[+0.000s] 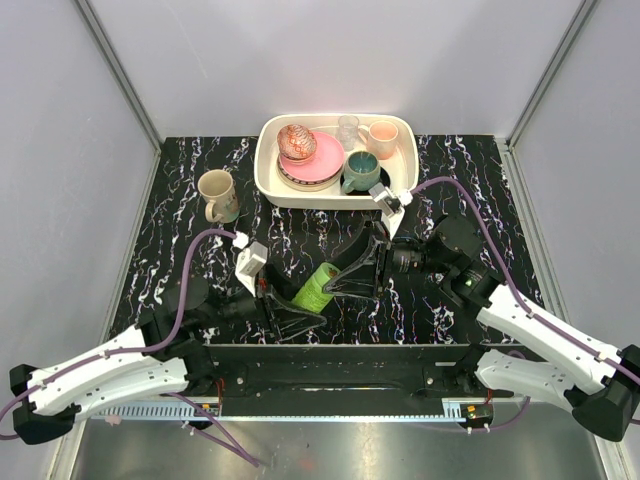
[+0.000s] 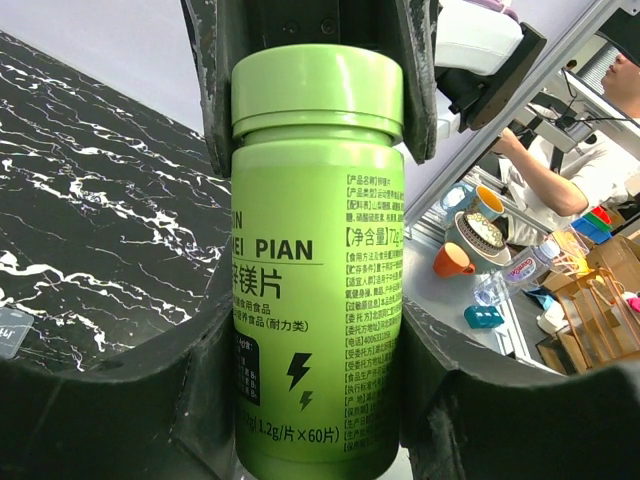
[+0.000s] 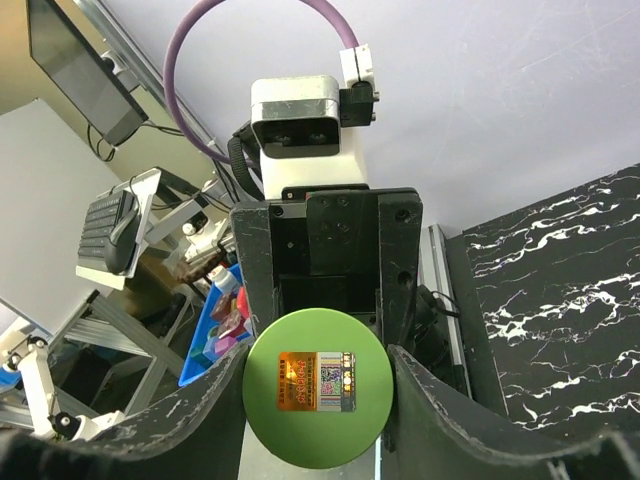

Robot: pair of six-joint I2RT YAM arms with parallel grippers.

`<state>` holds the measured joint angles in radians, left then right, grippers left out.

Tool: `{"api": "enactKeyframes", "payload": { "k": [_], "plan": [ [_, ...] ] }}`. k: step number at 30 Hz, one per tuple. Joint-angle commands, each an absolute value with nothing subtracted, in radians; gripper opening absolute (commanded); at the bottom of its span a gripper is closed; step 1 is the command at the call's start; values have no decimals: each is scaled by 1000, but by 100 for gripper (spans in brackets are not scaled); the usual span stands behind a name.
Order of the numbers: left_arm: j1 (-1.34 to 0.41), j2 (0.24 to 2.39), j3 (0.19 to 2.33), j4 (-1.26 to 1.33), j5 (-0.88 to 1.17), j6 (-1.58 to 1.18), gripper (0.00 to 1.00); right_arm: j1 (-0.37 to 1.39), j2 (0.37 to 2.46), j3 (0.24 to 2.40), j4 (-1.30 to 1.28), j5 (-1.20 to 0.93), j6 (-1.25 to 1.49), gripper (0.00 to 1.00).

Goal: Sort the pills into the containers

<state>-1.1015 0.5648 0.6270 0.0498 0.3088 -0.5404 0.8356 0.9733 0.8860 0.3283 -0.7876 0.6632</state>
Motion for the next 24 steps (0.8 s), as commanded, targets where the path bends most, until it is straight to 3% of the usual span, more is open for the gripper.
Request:
{"api": "enactKeyframes", "payload": {
  "k": [1, 15, 16, 18, 19, 22, 24],
  "plan": [
    [-1104, 552, 604, 86, 380, -545, 0, 841, 939, 930, 456, -834, 669, 0],
    [-1104, 603, 546, 219, 423, -575, 0, 841, 992, 972, 479, -848, 669, 0],
    [-1104, 595, 542, 218, 416, -575, 0, 841, 994, 985, 445, -838, 666, 6],
    [-1104, 585, 532, 216, 394, -571, 0, 842, 994, 995, 404, -792, 661, 34],
    [-1104, 578, 528, 213, 388, -569, 0, 841, 996, 1006, 370, -778, 660, 63],
    [-1104, 574, 532, 181, 365, -557, 0, 841, 989, 1031, 289, -689, 666, 85],
    [-1104, 575, 538, 155, 344, -545, 0, 841, 980, 1046, 203, -588, 660, 91]
  ]
}}
